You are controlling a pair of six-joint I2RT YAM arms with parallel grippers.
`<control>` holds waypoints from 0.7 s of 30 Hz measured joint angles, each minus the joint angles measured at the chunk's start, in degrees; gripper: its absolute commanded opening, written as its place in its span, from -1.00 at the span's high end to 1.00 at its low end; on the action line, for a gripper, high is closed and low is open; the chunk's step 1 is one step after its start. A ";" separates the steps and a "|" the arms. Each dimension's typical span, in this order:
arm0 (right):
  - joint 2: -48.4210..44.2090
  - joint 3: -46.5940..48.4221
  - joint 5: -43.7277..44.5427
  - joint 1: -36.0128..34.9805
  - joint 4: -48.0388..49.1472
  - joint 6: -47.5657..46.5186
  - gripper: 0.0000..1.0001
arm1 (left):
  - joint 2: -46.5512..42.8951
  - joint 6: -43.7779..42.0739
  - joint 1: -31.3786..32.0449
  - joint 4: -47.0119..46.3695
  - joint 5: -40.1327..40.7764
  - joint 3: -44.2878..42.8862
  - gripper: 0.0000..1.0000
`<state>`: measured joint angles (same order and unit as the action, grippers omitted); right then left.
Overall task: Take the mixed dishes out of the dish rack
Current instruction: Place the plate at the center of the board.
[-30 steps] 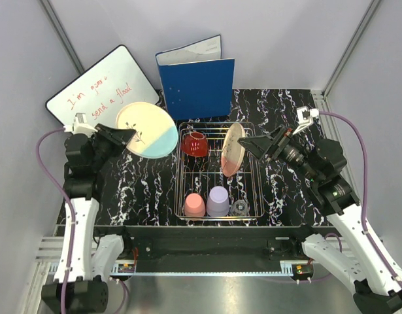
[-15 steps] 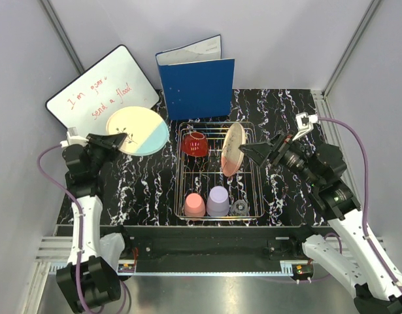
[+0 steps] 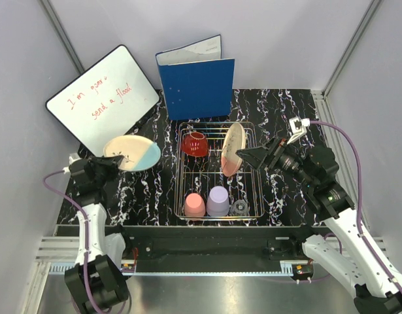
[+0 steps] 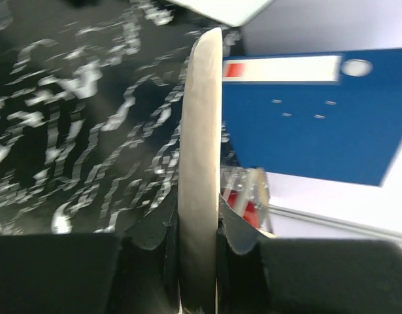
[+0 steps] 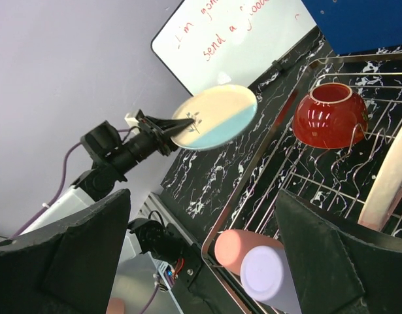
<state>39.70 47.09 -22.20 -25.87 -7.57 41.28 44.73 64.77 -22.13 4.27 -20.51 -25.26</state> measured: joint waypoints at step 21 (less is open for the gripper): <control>3.34 -3.93 -1.46 0.00 6.47 2.80 -1.00 | 16.81 -1.27 5.35 -9.07 -2.01 4.96 1.00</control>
<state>43.05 43.16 -23.66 -25.87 -1.10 44.07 61.54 63.51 -16.78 -4.80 -22.52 -20.29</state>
